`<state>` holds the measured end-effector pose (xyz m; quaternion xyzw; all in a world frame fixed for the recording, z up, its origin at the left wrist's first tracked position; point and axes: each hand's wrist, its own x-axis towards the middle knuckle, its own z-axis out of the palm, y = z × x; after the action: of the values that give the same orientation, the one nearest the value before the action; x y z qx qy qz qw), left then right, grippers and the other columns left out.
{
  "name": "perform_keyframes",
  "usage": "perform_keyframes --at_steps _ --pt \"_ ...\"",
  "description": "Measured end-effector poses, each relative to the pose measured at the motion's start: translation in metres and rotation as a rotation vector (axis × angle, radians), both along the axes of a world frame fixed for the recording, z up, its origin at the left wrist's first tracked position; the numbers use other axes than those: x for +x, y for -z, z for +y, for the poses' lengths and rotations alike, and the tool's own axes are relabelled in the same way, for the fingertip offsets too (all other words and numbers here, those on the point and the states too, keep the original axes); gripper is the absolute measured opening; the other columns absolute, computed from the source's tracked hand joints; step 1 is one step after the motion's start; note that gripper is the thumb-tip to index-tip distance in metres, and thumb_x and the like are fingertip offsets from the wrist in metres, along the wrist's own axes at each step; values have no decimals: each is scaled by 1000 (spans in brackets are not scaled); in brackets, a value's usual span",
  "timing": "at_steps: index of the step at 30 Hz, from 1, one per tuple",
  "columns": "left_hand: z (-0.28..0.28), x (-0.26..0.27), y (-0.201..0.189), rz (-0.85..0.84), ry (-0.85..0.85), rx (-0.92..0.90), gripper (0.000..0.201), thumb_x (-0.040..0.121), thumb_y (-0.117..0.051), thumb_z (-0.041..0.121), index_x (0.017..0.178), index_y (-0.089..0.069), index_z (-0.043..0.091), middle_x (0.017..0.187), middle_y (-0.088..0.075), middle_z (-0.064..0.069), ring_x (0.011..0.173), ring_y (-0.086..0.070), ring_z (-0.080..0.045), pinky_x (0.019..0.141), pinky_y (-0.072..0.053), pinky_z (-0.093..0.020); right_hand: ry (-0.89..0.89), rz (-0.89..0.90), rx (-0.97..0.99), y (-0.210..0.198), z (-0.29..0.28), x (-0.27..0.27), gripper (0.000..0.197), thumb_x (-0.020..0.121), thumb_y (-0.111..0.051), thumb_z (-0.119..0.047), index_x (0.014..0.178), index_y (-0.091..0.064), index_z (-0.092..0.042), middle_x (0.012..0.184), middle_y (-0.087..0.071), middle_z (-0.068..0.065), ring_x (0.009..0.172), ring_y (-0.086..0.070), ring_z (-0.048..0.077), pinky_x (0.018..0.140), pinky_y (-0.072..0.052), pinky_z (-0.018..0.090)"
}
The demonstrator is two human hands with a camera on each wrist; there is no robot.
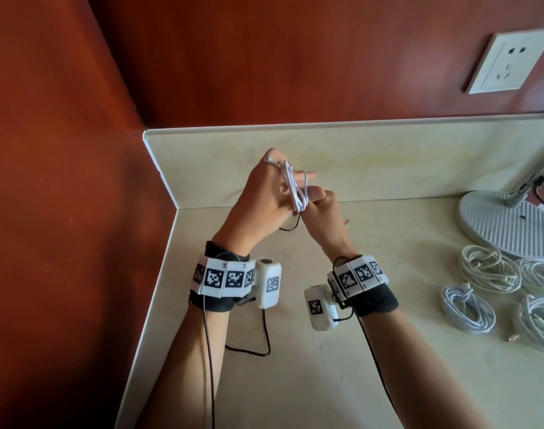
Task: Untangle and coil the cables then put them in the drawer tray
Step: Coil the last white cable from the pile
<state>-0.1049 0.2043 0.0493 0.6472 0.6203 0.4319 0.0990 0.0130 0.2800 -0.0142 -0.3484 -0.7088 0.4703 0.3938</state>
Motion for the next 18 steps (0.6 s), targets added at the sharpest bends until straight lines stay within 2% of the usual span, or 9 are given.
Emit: perform_keyframes --at_steps 2,3,5,7,8,10,14,16,18 --pt "5 -1 6 -21 -40 38 37 88 -80 16 118 -70 -3 96 -48 15 83 -59 8 71 -39 -4 20 -4 -28 4 -1 -2 55 105 -54 -17 50 -53 -15 54 -51 18 53 -36 16 52 -27 28" --pt "7 -2 9 -2 -53 41 34 88 -78 13 119 -72 -1 97 -49 13 87 -61 3 74 -41 -6 22 -6 -42 4 -3 -3 54 105 -53 -19 53 -52 -8 55 -48 19 54 -36 17 52 -26 29" --pt "7 0 9 2 -50 47 35 88 -71 19 120 -75 5 98 -58 1 84 -62 -6 77 -49 -17 11 -8 -69 3 -6 -2 58 107 -53 -21 54 -49 1 51 -41 11 49 -32 15 49 -24 27" --pt "5 0 9 -50 -29 66 34 90 -70 20 120 -76 5 83 -63 10 74 -62 5 70 -46 -11 -20 -14 -83 0 -10 -1 60 107 -52 -22 54 -47 7 45 -37 2 42 -27 8 46 -23 20" --pt "5 -2 10 -65 -23 67 29 92 -70 14 120 -76 5 76 -61 21 70 -60 11 67 -42 -6 -40 -28 -83 0 -12 0 60 107 -52 -22 54 -47 6 44 -37 -1 41 -27 6 46 -24 18" --pt "6 -5 12 -81 -41 56 24 95 -68 9 117 -78 7 66 -57 28 63 -57 13 64 -38 -5 -76 -51 -70 1 -15 2 60 107 -52 -26 54 -49 2 48 -40 1 43 -29 7 47 -25 18" --pt "8 -10 15 -146 -71 42 32 93 -58 32 108 -81 16 63 -58 7 58 -54 -9 57 -41 -27 -135 -72 -23 5 -20 5 63 110 -47 -35 58 -55 -1 54 -37 8 47 -27 10 47 -26 19" --pt "7 -14 17 -172 -100 45 37 89 -55 35 101 -82 13 59 -54 12 55 -50 -6 56 -40 -30 -186 -124 -6 9 -21 6 61 110 -46 -38 63 -61 -2 54 -39 7 46 -30 9 48 -29 20" --pt "5 -18 18 -164 -135 35 43 84 -53 43 97 -83 14 62 -60 15 59 -60 -8 60 -46 -35 -214 -243 32 15 -20 7 52 110 -47 -38 74 -70 -9 57 -52 0 47 -43 11 54 -38 25"
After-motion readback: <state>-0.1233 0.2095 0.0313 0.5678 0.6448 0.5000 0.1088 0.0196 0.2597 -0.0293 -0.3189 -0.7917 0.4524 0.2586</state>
